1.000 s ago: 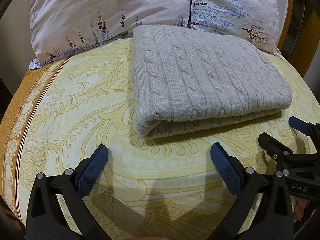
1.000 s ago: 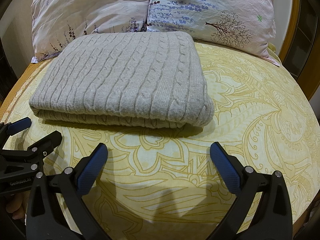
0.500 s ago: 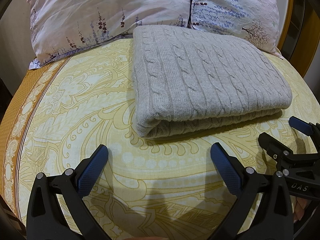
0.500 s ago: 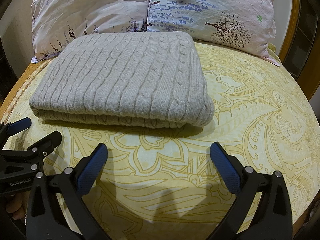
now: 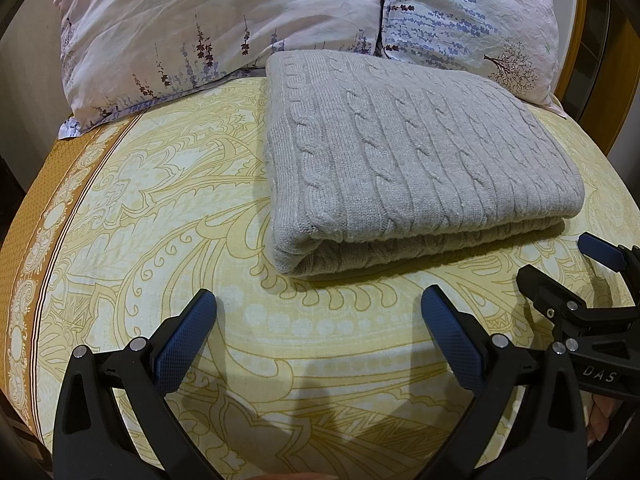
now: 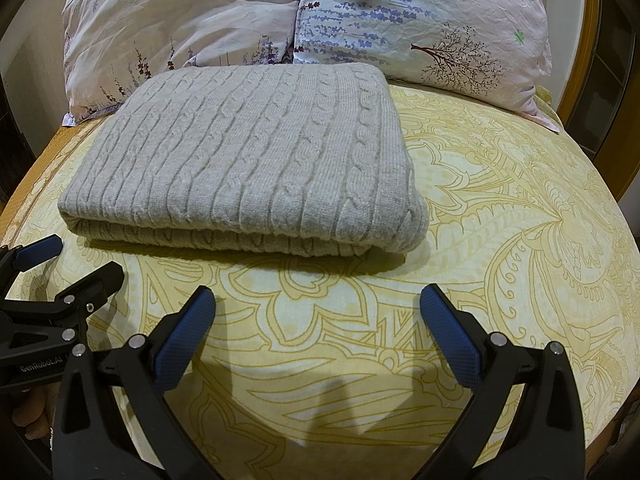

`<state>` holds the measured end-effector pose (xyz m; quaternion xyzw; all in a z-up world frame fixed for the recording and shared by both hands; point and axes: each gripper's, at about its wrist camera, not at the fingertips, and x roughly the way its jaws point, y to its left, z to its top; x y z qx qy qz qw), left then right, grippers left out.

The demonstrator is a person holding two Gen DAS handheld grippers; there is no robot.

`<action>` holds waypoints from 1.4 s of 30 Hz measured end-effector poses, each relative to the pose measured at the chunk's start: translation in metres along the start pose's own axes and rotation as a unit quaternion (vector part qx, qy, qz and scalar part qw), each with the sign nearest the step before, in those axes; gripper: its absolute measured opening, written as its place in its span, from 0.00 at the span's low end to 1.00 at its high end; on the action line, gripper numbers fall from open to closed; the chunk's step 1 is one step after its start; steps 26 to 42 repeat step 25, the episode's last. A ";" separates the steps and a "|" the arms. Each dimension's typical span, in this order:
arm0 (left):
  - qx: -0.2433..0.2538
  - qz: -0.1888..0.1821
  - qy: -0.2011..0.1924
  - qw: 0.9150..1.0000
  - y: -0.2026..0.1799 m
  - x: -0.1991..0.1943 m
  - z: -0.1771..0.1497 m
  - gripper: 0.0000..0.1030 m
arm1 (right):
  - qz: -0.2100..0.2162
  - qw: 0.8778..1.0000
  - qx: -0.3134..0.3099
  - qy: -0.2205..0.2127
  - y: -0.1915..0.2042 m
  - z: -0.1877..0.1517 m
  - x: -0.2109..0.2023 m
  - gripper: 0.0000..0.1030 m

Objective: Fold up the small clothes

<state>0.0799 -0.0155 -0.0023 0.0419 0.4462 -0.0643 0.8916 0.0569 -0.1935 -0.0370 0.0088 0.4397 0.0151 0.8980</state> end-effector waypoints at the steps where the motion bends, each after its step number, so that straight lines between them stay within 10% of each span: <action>1: 0.000 0.000 0.000 1.000 0.000 0.000 0.000 0.99 | 0.000 1.000 0.000 0.000 0.000 0.000 0.000 0.98; 42: 0.000 0.000 0.002 1.000 0.002 0.002 0.003 0.99 | 0.000 1.000 0.000 0.000 0.000 -0.001 0.000 0.98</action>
